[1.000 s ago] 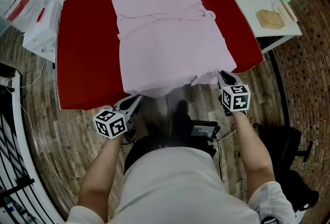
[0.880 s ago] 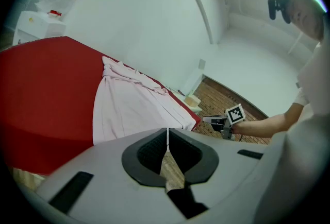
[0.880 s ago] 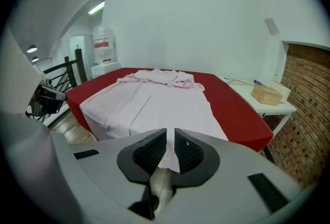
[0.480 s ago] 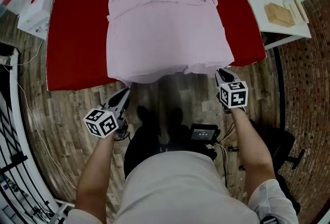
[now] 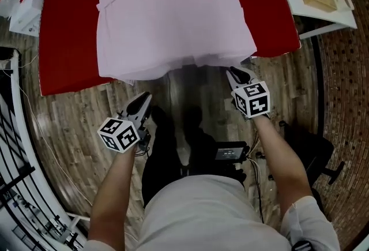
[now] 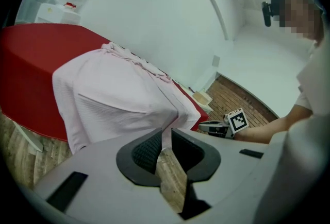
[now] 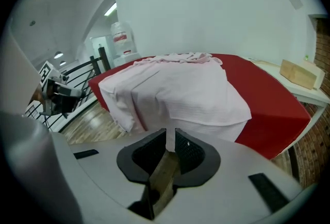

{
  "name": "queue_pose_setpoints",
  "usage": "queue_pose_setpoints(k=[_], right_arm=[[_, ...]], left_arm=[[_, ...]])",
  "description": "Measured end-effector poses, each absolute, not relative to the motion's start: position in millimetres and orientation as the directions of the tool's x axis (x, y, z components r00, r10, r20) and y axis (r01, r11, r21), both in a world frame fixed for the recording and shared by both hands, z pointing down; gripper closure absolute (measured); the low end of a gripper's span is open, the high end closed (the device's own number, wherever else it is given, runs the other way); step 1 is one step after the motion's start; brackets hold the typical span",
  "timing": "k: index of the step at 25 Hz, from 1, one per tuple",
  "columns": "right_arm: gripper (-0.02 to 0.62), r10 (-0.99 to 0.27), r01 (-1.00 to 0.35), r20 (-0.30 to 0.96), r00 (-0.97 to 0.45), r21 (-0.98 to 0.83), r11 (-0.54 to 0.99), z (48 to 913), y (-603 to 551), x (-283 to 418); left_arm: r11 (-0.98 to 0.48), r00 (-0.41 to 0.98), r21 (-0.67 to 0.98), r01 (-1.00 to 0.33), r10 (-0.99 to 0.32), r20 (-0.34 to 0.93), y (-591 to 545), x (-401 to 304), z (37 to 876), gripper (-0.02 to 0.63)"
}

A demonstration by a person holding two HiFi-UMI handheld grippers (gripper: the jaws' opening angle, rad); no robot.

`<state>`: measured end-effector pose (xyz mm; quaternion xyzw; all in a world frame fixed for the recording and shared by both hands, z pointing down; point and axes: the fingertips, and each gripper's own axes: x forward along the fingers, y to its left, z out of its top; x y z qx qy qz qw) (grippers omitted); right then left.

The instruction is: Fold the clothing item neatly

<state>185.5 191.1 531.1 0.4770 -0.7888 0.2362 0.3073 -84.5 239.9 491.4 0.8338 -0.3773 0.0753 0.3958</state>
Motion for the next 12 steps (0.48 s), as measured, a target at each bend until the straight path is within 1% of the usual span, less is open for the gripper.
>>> queue_pose_setpoints(k=[3, 9, 12], right_arm=[[0.560, -0.612, -0.894, 0.699, -0.370, -0.090, 0.438, 540.7, 195.2, 170.3], [0.546, -0.618, -0.903, 0.695, -0.368, -0.109, 0.415, 569.3, 202.4, 150.5], [0.546, -0.620, -0.909, 0.697, -0.361, -0.114, 0.401, 584.0, 209.2, 147.4]], left_arm=[[-0.436, 0.731, 0.606, -0.665, -0.546, 0.409, 232.3, -56.3, 494.6, 0.529], [-0.545, 0.784, 0.565, -0.619, -0.470, 0.406, 218.3, -4.6, 515.5, 0.511], [-0.581, 0.788, 0.532, -0.616, -0.443, 0.428, 209.9, 25.1, 537.7, 0.485]])
